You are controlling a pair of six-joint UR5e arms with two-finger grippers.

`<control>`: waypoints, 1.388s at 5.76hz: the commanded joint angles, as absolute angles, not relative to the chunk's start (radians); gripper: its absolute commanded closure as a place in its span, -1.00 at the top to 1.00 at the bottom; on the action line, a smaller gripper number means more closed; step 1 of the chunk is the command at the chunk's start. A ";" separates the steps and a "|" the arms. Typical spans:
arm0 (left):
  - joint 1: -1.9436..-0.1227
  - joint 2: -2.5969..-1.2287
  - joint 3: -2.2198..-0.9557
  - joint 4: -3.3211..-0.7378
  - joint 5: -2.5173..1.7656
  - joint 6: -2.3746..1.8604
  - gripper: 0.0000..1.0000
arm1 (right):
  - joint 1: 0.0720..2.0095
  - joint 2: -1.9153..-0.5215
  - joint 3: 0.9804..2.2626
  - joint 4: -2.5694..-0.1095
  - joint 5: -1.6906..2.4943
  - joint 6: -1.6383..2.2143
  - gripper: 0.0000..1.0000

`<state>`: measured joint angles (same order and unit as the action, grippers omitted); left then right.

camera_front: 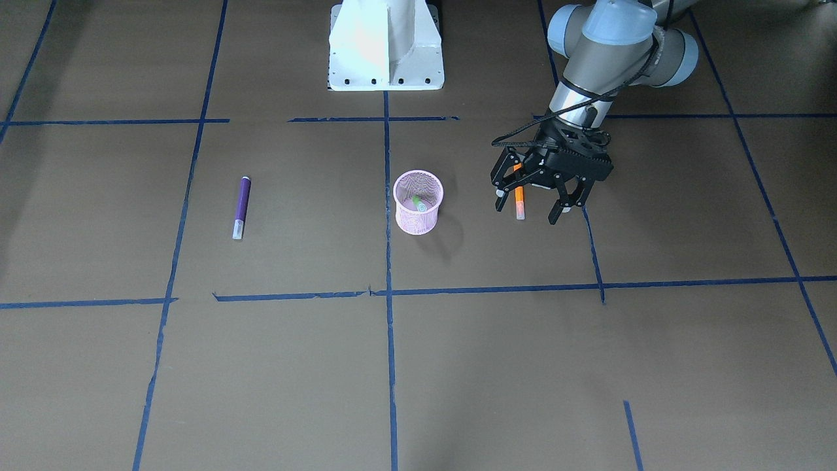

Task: Collect pens into pen holder
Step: 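Grasp the yellow highlighter with the right gripper while the left arm waits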

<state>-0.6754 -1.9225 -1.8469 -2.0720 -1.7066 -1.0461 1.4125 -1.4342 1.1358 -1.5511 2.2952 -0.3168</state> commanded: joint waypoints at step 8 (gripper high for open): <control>-0.676 -1.919 -1.848 -2.079 -1.706 -1.083 1.00 | 1.370 -1.453 1.105 -1.545 2.296 -0.321 0.46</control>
<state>-0.6765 -1.9199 -1.8485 -2.0781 -1.7058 -1.0830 1.3781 -1.4531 1.1150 -1.5458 2.2968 -0.3190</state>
